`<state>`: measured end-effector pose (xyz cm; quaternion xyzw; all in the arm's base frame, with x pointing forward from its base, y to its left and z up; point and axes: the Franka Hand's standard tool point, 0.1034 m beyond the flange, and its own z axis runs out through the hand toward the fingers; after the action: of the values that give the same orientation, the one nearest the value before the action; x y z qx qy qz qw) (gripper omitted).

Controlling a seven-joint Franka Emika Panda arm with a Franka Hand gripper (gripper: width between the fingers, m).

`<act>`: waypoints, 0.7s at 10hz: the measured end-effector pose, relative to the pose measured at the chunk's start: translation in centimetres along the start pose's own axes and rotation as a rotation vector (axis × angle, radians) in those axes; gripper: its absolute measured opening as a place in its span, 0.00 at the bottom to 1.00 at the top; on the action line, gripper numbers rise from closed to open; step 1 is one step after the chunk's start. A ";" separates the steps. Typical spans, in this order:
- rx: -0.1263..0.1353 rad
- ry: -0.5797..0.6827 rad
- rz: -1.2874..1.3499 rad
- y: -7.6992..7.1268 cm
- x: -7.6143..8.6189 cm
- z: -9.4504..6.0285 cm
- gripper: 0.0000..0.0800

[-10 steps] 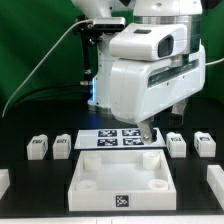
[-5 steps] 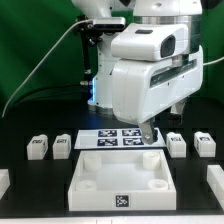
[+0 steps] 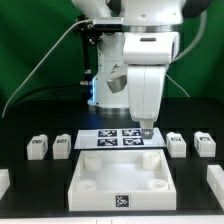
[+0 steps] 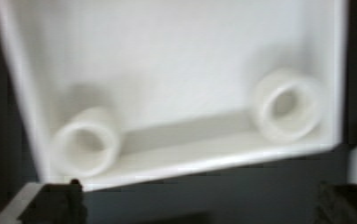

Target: Assemble one leg

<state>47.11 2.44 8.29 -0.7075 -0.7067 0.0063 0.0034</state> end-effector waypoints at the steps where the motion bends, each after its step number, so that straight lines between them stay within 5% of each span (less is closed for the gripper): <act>1: 0.015 0.006 -0.134 -2.1 -1.6 1.7 0.81; 4: 0.039 0.026 -0.133 -3.2 -3.0 5.2 0.81; 7: 0.103 0.026 0.034 -4.0 -1.8 7.5 0.81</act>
Offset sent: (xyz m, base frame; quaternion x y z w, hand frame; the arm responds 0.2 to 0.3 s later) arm 0.0042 -0.0105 -0.0316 -0.0122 0.0184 0.0157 0.9996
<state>43.03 0.60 0.85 -0.7184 -0.6931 0.0338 0.0489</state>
